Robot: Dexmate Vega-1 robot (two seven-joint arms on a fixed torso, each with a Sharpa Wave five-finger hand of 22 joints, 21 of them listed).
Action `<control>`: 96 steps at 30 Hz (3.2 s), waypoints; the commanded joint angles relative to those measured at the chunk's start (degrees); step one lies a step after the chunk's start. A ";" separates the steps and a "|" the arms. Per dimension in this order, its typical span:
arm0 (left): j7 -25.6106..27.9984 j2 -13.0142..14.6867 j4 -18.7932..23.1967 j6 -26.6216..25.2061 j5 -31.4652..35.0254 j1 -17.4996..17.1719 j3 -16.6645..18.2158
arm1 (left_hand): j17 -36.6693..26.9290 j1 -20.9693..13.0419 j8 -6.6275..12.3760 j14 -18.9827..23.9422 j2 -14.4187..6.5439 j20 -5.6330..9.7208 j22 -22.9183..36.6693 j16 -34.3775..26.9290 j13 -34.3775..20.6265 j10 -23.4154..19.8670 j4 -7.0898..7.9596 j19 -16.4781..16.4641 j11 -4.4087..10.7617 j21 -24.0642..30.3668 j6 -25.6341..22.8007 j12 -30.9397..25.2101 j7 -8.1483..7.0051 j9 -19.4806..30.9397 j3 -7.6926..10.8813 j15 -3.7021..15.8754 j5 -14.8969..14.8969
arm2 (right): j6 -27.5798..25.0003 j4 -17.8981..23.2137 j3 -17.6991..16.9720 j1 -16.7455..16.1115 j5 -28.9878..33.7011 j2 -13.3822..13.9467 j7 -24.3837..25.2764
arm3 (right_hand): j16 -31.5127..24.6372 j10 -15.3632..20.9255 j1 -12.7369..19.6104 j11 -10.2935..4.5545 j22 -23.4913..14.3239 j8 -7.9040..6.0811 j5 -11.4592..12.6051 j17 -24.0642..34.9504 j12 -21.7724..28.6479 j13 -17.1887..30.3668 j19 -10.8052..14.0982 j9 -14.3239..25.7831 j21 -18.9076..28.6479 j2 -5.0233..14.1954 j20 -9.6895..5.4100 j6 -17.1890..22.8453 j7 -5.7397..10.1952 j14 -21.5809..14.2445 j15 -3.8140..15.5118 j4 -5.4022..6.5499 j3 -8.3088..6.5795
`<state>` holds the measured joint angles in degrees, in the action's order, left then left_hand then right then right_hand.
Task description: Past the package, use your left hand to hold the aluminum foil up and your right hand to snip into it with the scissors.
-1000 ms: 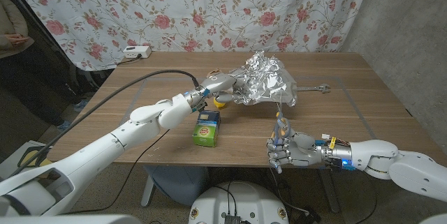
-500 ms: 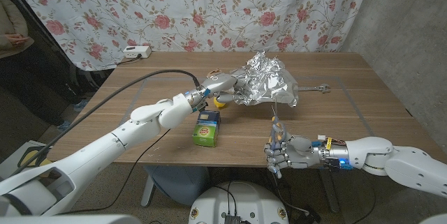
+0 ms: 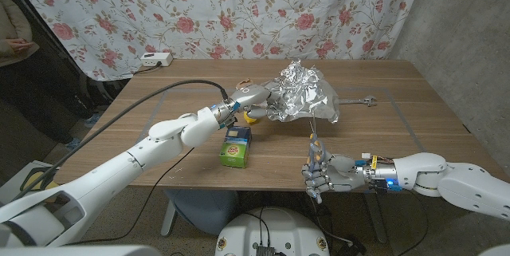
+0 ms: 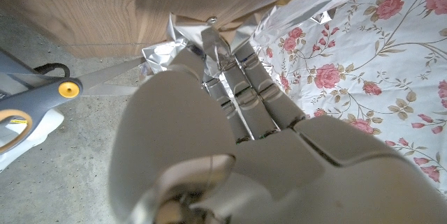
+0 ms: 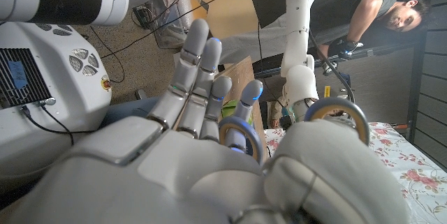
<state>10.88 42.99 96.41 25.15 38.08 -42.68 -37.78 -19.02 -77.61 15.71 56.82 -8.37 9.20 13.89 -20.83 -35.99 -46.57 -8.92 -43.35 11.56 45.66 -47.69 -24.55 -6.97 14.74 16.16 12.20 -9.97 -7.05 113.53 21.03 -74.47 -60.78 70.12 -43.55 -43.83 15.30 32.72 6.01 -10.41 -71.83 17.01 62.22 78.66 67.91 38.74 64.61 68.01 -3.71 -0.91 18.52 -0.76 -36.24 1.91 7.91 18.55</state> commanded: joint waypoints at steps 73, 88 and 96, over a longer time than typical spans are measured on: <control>-1.30 -1.51 -2.66 4.89 2.21 3.09 -2.17 | -2.08 -1.13 -0.29 1.03 -0.37 0.15 -0.49 0.00 -1.63 0.13 0.44 3.41 0.11 1.90 -0.46 0.35 -0.64 0.44 -0.10 1.64 -1.03 | -1.30 2.75 -0.51 -0.94 -1.95 4.96 6.81 | -0.87 14.35 22.59 -7.71 -2.99 1.58 -4.93 1.68 -1.53 -7.09 2.19 -2.70 4.69 14.87 -6.74 10.78 0.41 -7.88 7.44 -8.25 -15.04; -0.44 -1.17 -2.69 5.16 2.08 2.56 -1.82 | -2.40 -1.11 -0.37 0.96 -0.33 0.17 -0.64 -0.01 -1.80 0.20 0.48 3.58 0.13 2.25 -0.40 0.42 -0.44 0.45 -0.14 1.65 -1.08 | -1.74 4.66 -2.22 -3.18 -4.18 6.80 11.30 | 0.73 17.94 27.76 -8.83 -4.02 1.84 -4.43 4.84 -1.24 -6.10 0.98 -1.10 9.70 15.71 -9.30 15.83 -0.87 -11.24 8.86 -6.51 -32.97; 0.52 -0.66 -2.82 5.64 2.33 2.29 -1.38 | -2.58 -1.14 -0.36 0.93 -0.31 0.18 -0.73 0.00 -1.91 0.17 0.48 3.59 0.15 2.50 -0.50 0.43 -0.38 0.46 -0.15 1.65 -1.10 | -1.83 5.73 -3.36 -4.74 -6.15 7.40 14.25 | 0.67 19.55 27.26 -8.02 -4.36 1.21 -2.86 5.69 0.22 -3.00 1.32 1.83 12.48 15.12 -9.49 15.99 -2.59 -13.90 8.58 -5.35 -40.02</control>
<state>10.00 41.85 93.80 30.10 40.19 -40.03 -39.70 -21.07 -78.26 15.41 56.82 -8.40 9.31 13.03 -20.58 -37.57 -46.56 -8.68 -40.00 11.56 47.70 -48.10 -24.34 -7.37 15.02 15.92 12.61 -10.82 -8.78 117.19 19.70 -76.51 -64.88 75.89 -33.05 -43.16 29.34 59.01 2.15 -14.60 -69.90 13.11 67.53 77.84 63.24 39.63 64.77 79.27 10.56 -3.69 28.04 3.62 -48.00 5.02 5.06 -14.69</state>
